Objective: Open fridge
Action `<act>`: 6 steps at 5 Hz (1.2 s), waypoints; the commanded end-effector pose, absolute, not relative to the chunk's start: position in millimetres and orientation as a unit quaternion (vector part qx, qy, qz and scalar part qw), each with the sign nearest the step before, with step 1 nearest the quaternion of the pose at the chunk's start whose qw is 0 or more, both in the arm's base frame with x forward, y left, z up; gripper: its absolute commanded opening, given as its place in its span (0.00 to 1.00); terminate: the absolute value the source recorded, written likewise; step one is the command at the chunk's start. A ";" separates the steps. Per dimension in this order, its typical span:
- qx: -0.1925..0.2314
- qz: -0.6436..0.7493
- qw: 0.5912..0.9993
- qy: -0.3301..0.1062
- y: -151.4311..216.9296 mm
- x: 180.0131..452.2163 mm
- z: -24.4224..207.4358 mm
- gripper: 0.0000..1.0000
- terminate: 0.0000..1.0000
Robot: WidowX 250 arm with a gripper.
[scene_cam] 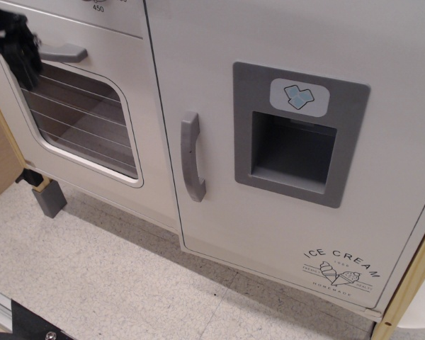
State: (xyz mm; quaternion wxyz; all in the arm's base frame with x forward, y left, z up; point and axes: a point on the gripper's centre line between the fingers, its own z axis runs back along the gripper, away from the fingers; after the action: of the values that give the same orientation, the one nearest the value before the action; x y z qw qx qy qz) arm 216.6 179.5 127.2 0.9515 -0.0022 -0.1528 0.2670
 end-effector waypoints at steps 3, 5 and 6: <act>-0.018 0.362 0.920 -0.153 156.8 281.9 162.2 1.00 0.00; -0.004 0.386 0.910 -0.150 136.1 293.1 157.8 1.00 0.00; 0.008 0.399 0.905 -0.144 129.5 297.6 150.0 1.00 0.00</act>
State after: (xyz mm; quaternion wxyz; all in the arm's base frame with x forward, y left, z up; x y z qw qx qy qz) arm 300.8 129.4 138.5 0.9078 0.0071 -0.1279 0.3994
